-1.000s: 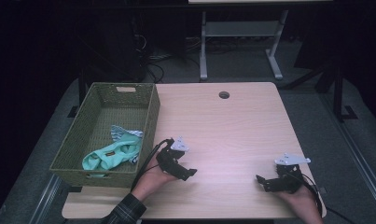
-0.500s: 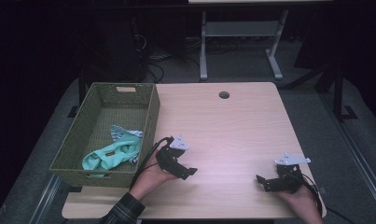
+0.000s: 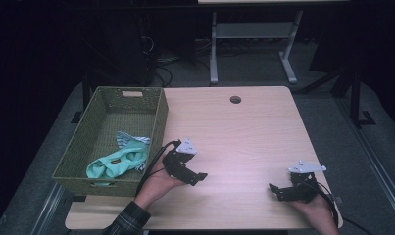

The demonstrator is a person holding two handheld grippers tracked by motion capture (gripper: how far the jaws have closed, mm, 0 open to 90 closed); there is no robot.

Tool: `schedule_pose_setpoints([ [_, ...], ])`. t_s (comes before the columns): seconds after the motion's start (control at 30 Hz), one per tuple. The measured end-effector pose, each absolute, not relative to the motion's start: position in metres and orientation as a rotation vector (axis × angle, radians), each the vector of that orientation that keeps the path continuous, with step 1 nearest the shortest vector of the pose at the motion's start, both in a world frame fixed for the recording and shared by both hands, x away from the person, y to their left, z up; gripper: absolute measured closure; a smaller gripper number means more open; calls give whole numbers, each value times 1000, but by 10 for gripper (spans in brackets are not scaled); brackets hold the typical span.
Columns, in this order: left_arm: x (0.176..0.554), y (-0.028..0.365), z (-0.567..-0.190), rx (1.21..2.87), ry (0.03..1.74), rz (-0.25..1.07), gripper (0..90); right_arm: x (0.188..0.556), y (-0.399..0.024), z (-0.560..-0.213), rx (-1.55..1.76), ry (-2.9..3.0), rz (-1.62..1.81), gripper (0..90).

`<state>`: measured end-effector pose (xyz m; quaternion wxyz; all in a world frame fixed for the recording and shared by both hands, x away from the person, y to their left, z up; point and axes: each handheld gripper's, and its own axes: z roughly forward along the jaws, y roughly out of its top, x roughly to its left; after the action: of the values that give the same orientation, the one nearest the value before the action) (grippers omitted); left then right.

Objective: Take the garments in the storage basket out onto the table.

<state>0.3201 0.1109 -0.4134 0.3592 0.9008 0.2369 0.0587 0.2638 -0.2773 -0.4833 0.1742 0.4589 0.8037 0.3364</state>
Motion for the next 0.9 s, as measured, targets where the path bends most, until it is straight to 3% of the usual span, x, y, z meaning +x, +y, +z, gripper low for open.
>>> schedule_pose_setpoints([
  [0.9,328,117,-376,2330,553,137,133,264,-278,-483,1313,2269,953,8],
])
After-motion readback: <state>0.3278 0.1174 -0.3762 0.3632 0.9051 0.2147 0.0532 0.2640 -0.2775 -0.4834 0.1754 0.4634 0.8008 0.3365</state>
